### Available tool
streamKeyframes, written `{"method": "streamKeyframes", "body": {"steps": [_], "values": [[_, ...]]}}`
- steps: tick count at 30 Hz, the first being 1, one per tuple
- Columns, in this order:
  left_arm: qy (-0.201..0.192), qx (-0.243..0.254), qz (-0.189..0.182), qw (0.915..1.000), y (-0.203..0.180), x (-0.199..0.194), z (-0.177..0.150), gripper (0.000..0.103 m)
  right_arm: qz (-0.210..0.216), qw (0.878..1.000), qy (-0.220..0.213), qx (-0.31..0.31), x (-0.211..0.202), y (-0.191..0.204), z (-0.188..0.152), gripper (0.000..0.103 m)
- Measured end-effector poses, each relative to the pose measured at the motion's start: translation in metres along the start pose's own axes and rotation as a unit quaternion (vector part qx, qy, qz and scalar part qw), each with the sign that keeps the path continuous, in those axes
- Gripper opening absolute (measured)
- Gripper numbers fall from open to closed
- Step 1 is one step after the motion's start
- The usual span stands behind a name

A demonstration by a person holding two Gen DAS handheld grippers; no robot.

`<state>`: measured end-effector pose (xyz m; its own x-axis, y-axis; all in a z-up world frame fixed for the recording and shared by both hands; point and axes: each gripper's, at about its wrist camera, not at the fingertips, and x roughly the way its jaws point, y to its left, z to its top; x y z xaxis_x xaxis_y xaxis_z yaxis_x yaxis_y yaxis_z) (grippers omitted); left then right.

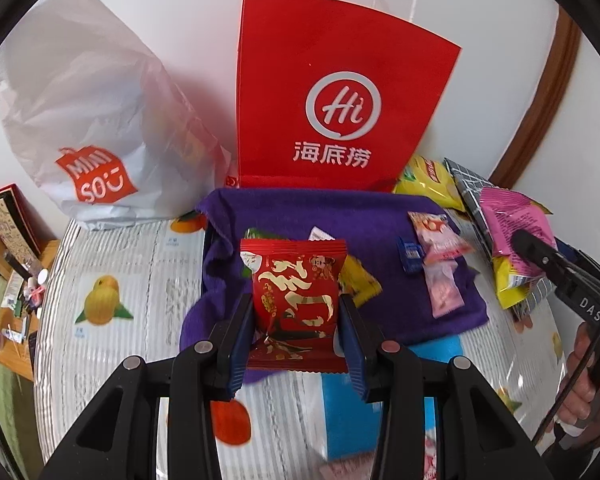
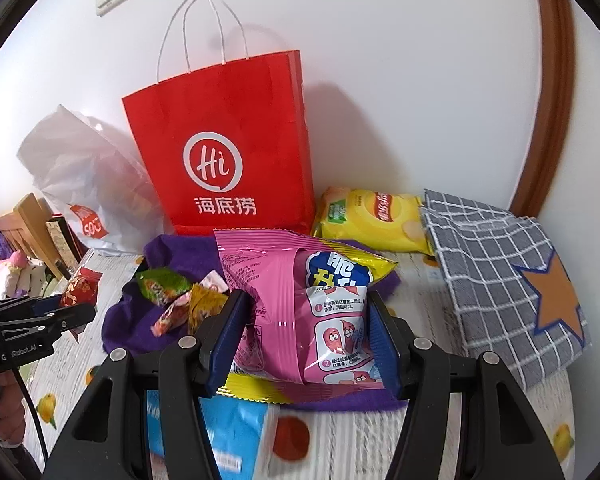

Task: Organize snacks
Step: 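Lower the pink chip bag and red packet onto the purple towel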

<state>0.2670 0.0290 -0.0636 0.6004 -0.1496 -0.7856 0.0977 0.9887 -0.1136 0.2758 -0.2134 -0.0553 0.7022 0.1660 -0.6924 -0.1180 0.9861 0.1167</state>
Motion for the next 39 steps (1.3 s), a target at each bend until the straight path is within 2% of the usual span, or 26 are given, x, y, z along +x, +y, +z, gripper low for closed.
{"method": "streamKeyframes", "body": {"steps": [5, 12, 15, 20, 24, 39], "values": [[-0.004, 0.014, 0.003, 0.9999, -0.009, 0.018, 0.021, 0.039, 0.005, 1.0, 0.005, 0.003, 0.025, 0.0, 0.013, 0.058], [0.004, 0.001, -0.026, 0.9996, -0.011, 0.047, 0.045, 0.039, 0.0, 1.0, 0.002, -0.001, 0.053, -0.001, 0.034, 0.058], [0.005, 0.001, -0.027, 0.9996, -0.014, 0.06, 0.051, 0.039, 0.01, 1.0, 0.002, 0.006, 0.065, -0.004, 0.037, 0.058], [0.031, 0.013, -0.024, 0.9991, -0.017, 0.084, 0.049, 0.039, -0.002, 0.999, 0.037, -0.01, 0.094, -0.004, 0.028, 0.058], [0.04, 0.009, -0.029, 0.9987, -0.014, 0.09, 0.047, 0.039, 0.01, 0.998, 0.061, -0.018, 0.108, -0.003, 0.022, 0.058], [0.088, -0.001, -0.008, 0.9961, -0.012, 0.12, 0.042, 0.04, 0.008, 0.995, 0.079, -0.057, 0.12, 0.011, 0.016, 0.059]]}}
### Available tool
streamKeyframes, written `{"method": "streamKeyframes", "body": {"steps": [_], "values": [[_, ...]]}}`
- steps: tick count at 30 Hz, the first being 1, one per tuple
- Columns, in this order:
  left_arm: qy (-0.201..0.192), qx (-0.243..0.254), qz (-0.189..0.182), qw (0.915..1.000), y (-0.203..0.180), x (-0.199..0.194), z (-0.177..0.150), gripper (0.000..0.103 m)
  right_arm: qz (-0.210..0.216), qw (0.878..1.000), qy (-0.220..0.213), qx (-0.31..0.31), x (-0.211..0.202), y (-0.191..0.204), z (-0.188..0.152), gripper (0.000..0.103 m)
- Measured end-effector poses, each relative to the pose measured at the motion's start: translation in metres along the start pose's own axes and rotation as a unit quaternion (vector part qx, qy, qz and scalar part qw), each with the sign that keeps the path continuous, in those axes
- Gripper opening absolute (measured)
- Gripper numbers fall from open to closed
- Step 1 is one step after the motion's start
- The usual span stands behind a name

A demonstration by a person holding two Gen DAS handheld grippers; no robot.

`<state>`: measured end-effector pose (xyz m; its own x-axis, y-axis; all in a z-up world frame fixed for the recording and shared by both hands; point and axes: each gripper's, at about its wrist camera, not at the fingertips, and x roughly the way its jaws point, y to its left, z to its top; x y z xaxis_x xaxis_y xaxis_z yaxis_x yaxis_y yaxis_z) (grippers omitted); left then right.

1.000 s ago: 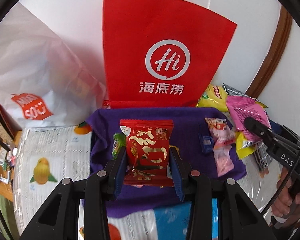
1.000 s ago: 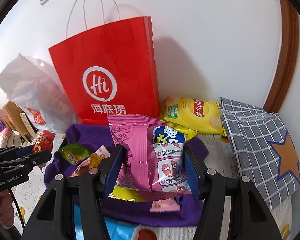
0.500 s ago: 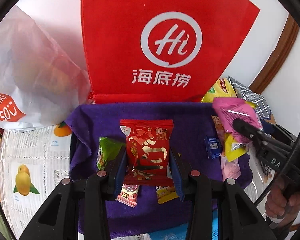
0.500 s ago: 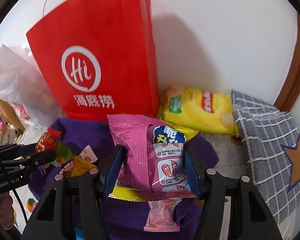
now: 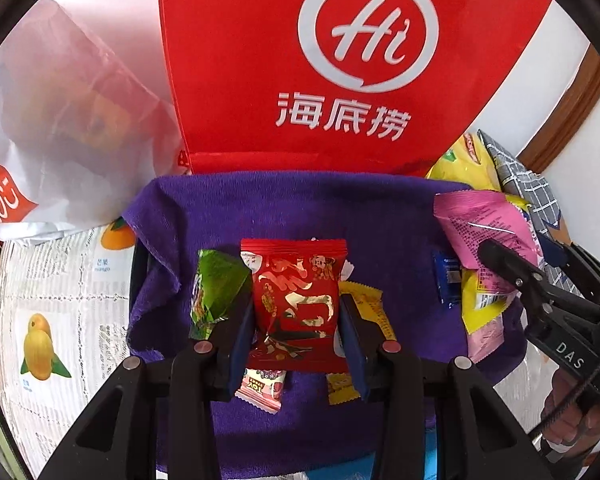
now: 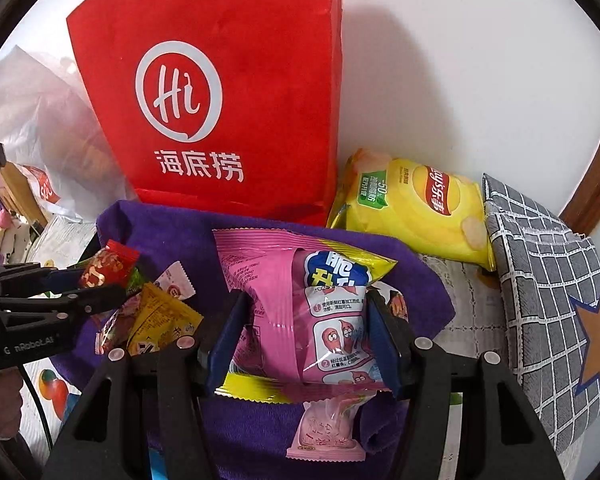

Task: Organize snacks
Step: 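Lower the pink chip bag and red packet onto the purple towel, then open both tools and release the packets on the towel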

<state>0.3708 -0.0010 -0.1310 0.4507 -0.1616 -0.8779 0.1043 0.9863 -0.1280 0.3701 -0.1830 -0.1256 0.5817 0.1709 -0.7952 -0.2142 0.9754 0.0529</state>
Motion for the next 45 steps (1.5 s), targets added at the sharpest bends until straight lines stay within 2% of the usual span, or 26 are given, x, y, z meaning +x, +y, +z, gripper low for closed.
{"method": "streamKeyframes", "body": {"steps": [12, 14, 16, 19, 28, 37, 41, 45], "values": [[0.001, 0.009, -0.004, 1.0, -0.006, 0.003, 0.0, 0.041, 0.0, 1.0, 0.002, 0.015, -0.003, -0.003, 0.001, 0.063], [0.0, 0.009, -0.006, 0.9999, -0.007, 0.002, 0.0, 0.044, 0.001, 1.0, -0.004, 0.016, -0.007, -0.002, 0.001, 0.066], [-0.006, 0.011, -0.009, 0.9999, -0.008, -0.002, 0.001, 0.058, -0.002, 1.0, -0.015, 0.018, -0.015, -0.003, 0.003, 0.069], [-0.019, 0.021, -0.004, 0.9996, -0.012, -0.009, 0.001, 0.068, 0.003, 0.999, -0.028, 0.027, -0.027, -0.005, 0.004, 0.076], [-0.04, 0.033, -0.001, 0.9986, -0.02, -0.031, 0.0, 0.068, -0.018, 0.996, -0.062, 0.057, -0.07, -0.014, -0.003, 0.079], [-0.107, 0.028, -0.005, 0.9939, -0.021, -0.088, -0.006, 0.068, -0.063, 0.992, -0.089, 0.069, -0.136, -0.021, -0.035, 0.079], [-0.13, 0.025, -0.008, 0.9912, -0.021, -0.113, -0.019, 0.068, -0.081, 0.99, -0.094, 0.063, -0.161, -0.019, -0.053, 0.079], [-0.135, 0.022, -0.011, 0.9905, -0.017, -0.129, -0.039, 0.068, -0.098, 0.988, -0.107, 0.056, -0.181, -0.012, -0.069, 0.079]]}}
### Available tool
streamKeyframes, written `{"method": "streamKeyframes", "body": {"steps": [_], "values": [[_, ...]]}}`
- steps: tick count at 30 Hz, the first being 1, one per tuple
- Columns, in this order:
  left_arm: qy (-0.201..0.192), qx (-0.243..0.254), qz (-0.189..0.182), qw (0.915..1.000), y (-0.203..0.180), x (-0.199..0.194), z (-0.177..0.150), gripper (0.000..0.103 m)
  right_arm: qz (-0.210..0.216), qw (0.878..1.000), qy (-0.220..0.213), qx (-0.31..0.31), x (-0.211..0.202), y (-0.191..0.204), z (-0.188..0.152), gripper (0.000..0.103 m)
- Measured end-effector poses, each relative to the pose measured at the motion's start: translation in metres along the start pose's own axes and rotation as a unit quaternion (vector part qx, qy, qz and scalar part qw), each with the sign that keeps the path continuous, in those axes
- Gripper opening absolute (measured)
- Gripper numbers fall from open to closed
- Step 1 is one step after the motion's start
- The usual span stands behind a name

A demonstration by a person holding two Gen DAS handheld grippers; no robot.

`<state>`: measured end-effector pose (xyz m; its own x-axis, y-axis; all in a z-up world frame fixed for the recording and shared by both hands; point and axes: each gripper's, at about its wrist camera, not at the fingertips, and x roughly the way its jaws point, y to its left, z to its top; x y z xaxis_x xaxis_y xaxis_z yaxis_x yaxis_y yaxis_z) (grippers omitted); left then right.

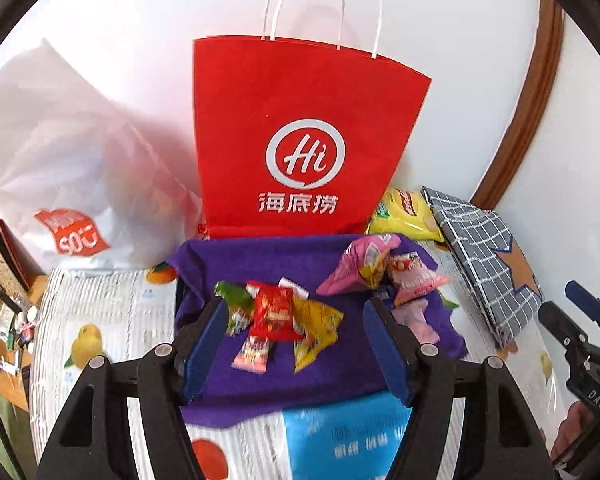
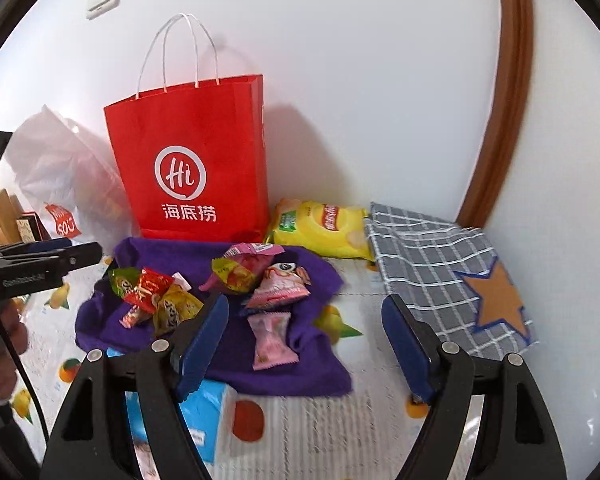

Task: Organize snacks
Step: 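Open both tools and release the packets on the towel, then withdraw both tools from the towel toward the remaining packets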

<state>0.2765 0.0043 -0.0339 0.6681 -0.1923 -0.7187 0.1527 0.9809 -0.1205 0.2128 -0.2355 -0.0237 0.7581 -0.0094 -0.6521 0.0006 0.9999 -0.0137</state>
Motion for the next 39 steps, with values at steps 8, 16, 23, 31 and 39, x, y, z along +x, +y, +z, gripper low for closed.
{"method": "streamKeyframes", "body": {"steps": [8, 16, 23, 31, 39], "values": [[0.001, -0.005, 0.014, 0.9999, 0.02, -0.04, -0.044, 0.068, 0.042, 0.998, 0.039, 0.04, -0.021, 0.003, -0.031, 0.079], [0.005, -0.016, 0.054, 0.9984, 0.043, -0.071, -0.087, 0.068, 0.058, 0.995, 0.072, 0.048, -0.025, 0.01, -0.071, 0.077], [0.022, -0.039, 0.058, 0.9973, 0.055, -0.074, -0.12, 0.068, 0.093, 0.989, 0.118, 0.01, -0.013, 0.036, -0.12, 0.07], [0.035, -0.038, 0.063, 0.9967, 0.057, -0.078, -0.14, 0.068, 0.15, 0.976, 0.147, -0.06, -0.002, 0.073, -0.154, 0.07], [0.042, -0.031, 0.064, 0.9966, 0.053, -0.075, -0.144, 0.068, 0.171, 0.963, 0.182, -0.101, 0.027, 0.092, -0.165, 0.072]]}}
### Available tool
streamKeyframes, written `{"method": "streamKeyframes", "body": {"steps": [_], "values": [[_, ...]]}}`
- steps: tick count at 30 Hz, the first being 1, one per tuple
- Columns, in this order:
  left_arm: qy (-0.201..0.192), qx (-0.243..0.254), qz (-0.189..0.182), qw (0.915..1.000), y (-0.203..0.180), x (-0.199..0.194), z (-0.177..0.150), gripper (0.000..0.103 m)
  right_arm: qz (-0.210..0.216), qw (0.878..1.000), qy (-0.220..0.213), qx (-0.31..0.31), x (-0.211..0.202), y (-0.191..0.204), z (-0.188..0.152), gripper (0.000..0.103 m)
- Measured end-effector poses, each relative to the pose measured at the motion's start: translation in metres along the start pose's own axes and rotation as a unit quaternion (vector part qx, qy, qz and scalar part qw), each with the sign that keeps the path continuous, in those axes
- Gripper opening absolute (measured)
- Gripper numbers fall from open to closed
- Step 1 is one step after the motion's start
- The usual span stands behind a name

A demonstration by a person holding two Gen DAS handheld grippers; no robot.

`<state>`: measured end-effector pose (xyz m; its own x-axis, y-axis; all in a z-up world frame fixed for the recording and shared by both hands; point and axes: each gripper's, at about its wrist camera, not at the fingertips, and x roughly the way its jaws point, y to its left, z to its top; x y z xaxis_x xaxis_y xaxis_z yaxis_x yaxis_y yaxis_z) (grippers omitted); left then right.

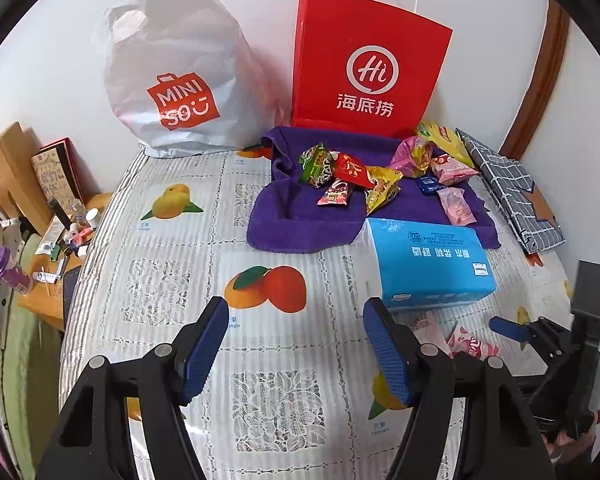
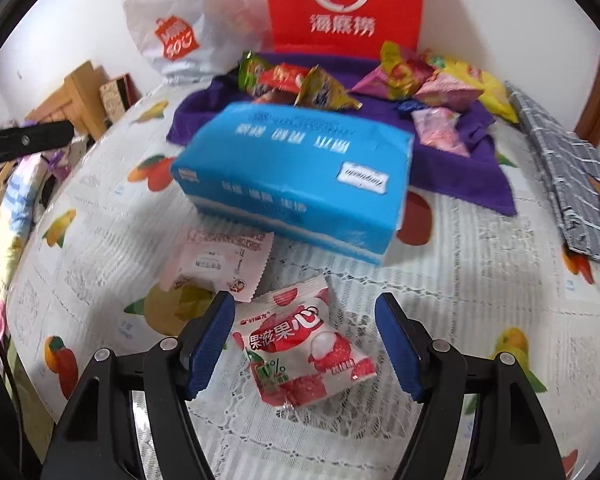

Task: Organize snacks
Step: 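Withdraw both tools from the towel toward the remaining packets, then grasp the pink lychee candy bag with the right tool while the left tool grasps the pale pink packet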

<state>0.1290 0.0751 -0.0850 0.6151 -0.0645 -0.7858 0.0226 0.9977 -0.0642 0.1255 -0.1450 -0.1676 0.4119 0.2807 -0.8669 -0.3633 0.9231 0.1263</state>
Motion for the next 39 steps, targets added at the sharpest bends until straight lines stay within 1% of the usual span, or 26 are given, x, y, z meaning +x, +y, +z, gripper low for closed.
{"method": "streamKeyframes", "body": {"steps": [2, 6, 8, 11, 13, 14, 15, 17, 18, 20, 22, 27, 32, 39], "values": [[0.001, -0.001, -0.002, 1.0, 0.0, 0.0, -0.001, 0.068, 0.013, 1.0, 0.015, -0.01, 0.006, 0.0, -0.001, 0.072], [0.003, 0.004, -0.003, 1.0, -0.002, 0.001, -0.005, 0.068, 0.011, 0.999, 0.029, -0.019, 0.014, 0.005, -0.008, 0.073], [0.007, 0.006, -0.005, 0.9999, -0.004, 0.004, -0.007, 0.068, 0.011, 0.999, 0.031, -0.023, 0.017, 0.008, -0.014, 0.073], [0.016, 0.009, -0.006, 0.9998, -0.007, 0.009, -0.011, 0.068, -0.006, 0.999, 0.022, -0.039, 0.017, 0.013, -0.019, 0.073], [0.021, 0.013, -0.005, 0.9997, -0.01, 0.013, -0.014, 0.068, -0.009, 0.999, 0.019, -0.035, 0.018, 0.013, -0.02, 0.073], [0.024, 0.014, -0.004, 0.9996, -0.011, 0.014, -0.015, 0.068, -0.013, 0.999, 0.015, -0.031, 0.018, 0.012, -0.019, 0.069], [0.027, 0.014, -0.003, 0.9995, -0.012, 0.016, -0.017, 0.068, -0.017, 0.999, 0.011, -0.026, 0.017, 0.011, -0.019, 0.067], [0.032, 0.014, -0.002, 0.9994, -0.013, 0.019, -0.021, 0.068, -0.023, 1.0, 0.006, -0.018, 0.016, 0.008, -0.019, 0.057], [0.036, 0.015, -0.002, 0.9992, -0.014, 0.021, -0.024, 0.068, -0.024, 1.0, 0.005, -0.015, 0.014, 0.007, -0.019, 0.055], [0.045, 0.019, 0.0, 0.9988, -0.016, 0.027, -0.029, 0.068, -0.025, 1.0, 0.0, 0.0, 0.011, 0.001, -0.02, 0.051], [0.055, 0.024, 0.0, 0.9982, -0.021, 0.033, -0.033, 0.068, -0.029, 1.0, -0.005, 0.009, 0.005, -0.006, -0.023, 0.05], [0.069, 0.041, -0.01, 0.9967, -0.041, 0.046, -0.037, 0.068, -0.041, 0.998, -0.024, 0.037, -0.014, -0.029, -0.031, 0.05], [0.069, 0.069, -0.029, 0.9948, -0.068, 0.051, -0.038, 0.068, -0.059, 0.995, -0.042, 0.062, -0.031, -0.053, -0.038, 0.05], [0.088, 0.112, -0.031, 0.9893, -0.096, 0.069, -0.046, 0.068, -0.073, 0.991, -0.06, 0.097, -0.043, -0.081, -0.044, 0.05]]}}
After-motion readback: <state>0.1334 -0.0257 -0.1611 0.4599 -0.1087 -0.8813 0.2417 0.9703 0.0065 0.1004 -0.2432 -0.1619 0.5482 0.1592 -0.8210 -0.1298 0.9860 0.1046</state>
